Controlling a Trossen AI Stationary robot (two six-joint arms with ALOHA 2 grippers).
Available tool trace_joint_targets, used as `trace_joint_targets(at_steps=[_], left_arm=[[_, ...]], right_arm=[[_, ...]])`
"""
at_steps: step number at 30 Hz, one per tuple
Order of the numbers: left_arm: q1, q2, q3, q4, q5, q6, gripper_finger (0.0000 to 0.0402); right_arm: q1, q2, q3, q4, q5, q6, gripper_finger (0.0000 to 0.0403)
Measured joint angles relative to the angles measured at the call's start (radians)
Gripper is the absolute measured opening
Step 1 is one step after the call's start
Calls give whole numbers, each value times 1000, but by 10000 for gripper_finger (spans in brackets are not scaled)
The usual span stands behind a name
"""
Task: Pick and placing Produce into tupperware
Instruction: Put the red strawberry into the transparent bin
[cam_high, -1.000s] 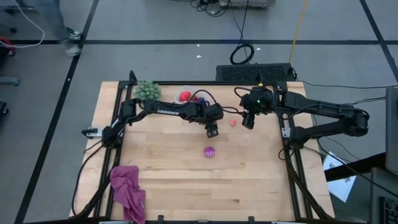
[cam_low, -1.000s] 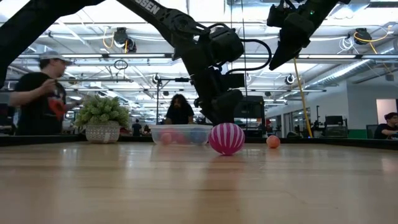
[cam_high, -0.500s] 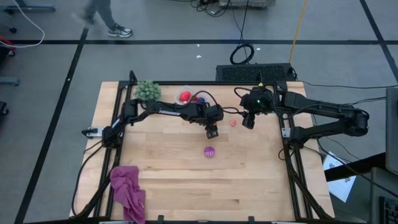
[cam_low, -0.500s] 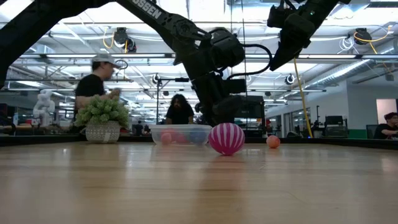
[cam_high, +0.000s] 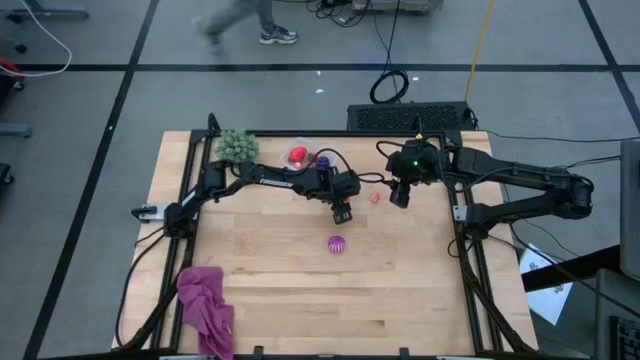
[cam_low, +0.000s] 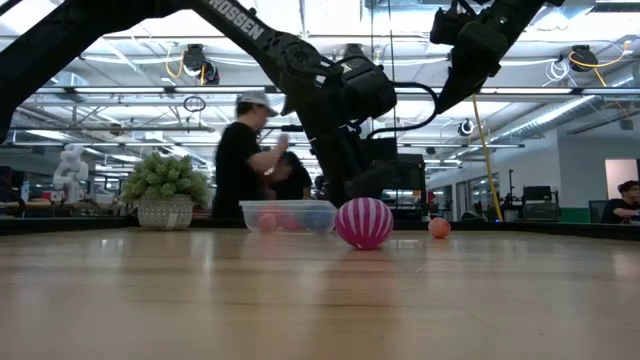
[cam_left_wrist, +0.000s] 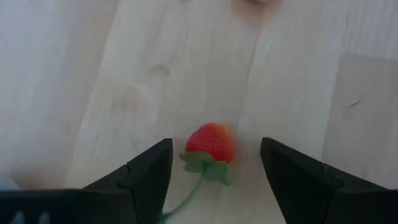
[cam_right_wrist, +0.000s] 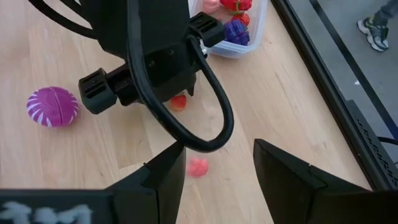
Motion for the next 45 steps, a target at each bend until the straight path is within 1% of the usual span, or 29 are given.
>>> trace_joint_targets(at_steps=[16, 19, 25, 29, 32, 45], left_arm=[[0, 12, 2, 9, 6, -2, 249], [2, 12, 2, 7, 4, -2, 234], [6, 12, 2, -3, 13, -3, 178], [6, 12, 2, -5, 13, -2, 154], [6, 12, 1, -5, 14, -3, 148], [1, 6, 0, 3, 16, -15, 147]], right_arm=[[13, 0, 0, -1, 0, 5, 180], [13, 0, 0, -1, 0, 7, 180], [13, 0, 0, -2, 0, 19, 180], [13, 0, 0, -3, 0, 19, 180], [13, 0, 0, -7, -1, 19, 180], [13, 0, 0, -11, 0, 19, 180]])
